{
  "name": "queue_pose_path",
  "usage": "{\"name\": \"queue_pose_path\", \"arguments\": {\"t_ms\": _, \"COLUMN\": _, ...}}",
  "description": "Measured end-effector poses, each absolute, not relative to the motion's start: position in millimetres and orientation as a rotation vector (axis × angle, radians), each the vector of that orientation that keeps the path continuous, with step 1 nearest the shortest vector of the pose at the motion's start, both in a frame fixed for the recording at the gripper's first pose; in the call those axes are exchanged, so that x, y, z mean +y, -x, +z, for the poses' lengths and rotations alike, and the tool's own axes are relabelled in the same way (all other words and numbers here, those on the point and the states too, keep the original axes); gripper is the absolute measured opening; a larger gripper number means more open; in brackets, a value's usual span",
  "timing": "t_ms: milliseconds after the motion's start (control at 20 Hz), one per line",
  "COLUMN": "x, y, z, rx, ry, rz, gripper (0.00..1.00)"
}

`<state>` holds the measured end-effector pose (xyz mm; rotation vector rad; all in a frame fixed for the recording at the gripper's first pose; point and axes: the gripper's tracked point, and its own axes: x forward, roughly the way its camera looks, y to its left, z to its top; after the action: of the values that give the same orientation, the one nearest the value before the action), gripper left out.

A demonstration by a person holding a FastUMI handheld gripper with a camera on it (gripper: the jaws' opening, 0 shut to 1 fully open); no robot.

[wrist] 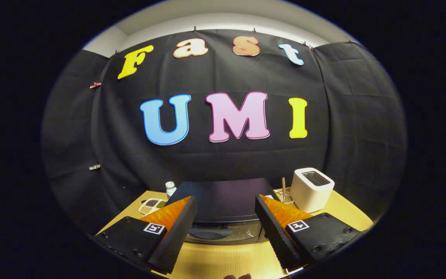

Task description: Open the toaster oven, put the food inside, and close the toaster oven door.

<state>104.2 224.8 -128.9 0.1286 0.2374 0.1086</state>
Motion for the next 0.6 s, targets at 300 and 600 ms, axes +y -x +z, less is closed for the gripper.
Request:
{"name": "queue_pose_path", "arguments": {"t_ms": 300, "x": 263, "y": -133, "z": -200, "rx": 0.388, "ry": -0.107, "rz": 0.114, "gripper": 0.98}}
{"name": "queue_pose_path", "arguments": {"t_ms": 600, "x": 272, "y": -146, "z": -245, "rx": 0.479, "ry": -0.056, "rz": 0.099, "gripper": 0.99}}
